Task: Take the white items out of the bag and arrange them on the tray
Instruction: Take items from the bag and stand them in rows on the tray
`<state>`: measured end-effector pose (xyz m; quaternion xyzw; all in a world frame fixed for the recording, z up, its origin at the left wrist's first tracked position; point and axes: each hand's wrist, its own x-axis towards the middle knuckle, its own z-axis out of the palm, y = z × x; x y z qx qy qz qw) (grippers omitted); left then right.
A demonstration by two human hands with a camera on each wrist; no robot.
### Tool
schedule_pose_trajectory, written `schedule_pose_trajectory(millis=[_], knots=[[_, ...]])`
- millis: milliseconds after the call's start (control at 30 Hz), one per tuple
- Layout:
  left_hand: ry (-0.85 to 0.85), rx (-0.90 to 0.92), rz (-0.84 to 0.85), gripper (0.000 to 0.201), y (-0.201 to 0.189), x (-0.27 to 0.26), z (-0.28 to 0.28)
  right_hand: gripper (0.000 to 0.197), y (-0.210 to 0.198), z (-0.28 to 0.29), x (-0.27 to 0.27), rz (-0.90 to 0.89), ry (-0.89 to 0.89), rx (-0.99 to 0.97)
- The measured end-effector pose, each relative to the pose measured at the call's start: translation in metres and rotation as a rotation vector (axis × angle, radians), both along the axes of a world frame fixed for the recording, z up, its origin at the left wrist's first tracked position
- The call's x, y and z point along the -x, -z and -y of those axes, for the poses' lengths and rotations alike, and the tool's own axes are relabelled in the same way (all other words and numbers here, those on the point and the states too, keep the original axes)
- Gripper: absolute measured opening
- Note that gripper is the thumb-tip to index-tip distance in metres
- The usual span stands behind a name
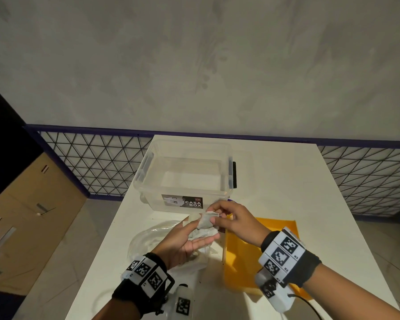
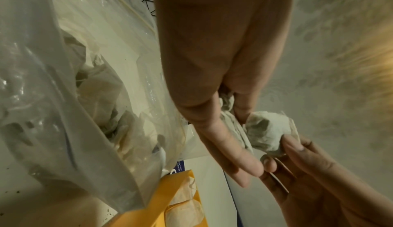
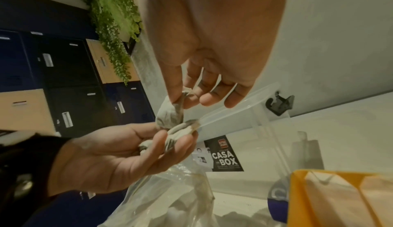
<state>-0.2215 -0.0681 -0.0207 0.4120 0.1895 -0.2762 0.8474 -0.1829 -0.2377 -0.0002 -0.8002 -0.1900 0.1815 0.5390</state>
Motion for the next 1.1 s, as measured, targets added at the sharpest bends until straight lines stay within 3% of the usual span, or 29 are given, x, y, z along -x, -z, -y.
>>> schedule_pose_trajectory(millis=[200, 367, 500, 633, 733, 1100], knots=[[-0.012, -0.05, -0.056, 0.034, 0.003, -0.005, 0.003, 0.014, -0.006, 0.019, -0.014, -0.129, 0.144, -0.141], [0.009, 0.01, -0.073, 0.032, 0.003, -0.008, 0.011, 0.006, -0.011, 0.029, -0.016, -0.156, 0.121, -0.097], [0.001, 0.02, -0.067, 0.027, 0.002, -0.008, 0.012, 0.007, -0.01, 0.045, -0.022, -0.136, 0.209, -0.096], [-0.004, -0.012, -0.077, 0.032, 0.007, -0.008, 0.005, 0.006, 0.008, 0.077, -0.037, 0.191, 0.288, 0.342], [0.045, -0.04, -0.062, 0.038, 0.009, -0.006, 0.002, 0.007, 0.023, 0.092, -0.039, 0.26, 0.264, 0.598], [0.067, -0.11, 0.04, 0.032, 0.01, -0.005, 0.001, 0.012, 0.078, 0.117, -0.033, 0.174, 0.23, 0.847]])
